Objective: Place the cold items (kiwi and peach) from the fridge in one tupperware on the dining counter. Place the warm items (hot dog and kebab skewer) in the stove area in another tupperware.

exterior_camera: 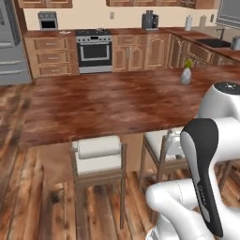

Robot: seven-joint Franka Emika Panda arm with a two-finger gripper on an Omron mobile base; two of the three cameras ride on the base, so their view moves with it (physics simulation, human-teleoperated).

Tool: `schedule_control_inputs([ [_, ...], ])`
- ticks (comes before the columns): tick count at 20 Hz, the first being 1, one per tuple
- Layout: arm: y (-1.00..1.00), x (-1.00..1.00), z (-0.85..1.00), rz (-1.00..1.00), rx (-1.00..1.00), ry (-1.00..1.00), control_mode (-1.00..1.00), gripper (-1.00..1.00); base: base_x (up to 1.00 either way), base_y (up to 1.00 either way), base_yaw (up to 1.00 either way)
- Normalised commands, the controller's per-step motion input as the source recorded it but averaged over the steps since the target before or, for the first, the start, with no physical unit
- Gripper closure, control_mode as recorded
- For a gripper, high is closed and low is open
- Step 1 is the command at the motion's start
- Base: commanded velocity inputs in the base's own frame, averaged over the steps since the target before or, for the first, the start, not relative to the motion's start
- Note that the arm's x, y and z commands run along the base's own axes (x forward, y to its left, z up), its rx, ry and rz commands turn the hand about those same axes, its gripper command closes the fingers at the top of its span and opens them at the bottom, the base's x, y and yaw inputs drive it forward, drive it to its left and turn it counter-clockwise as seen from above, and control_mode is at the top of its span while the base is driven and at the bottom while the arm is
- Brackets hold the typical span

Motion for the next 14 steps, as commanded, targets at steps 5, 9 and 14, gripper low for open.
schedule_control_inputs([
  [5,0.00,0.00,0.00,0.00,0.00,0.00,1.00,-1.00,0.02,1.00,-0.35],
  [9,0.00,0.00,0.00,0.00,0.00,0.00,1.00,-1.00,0.00,1.00,-0.18],
  [14,0.00,0.00,0.00,0.00,0.00,0.00,1.00,-1.00,0.00,1.00,0.00],
])
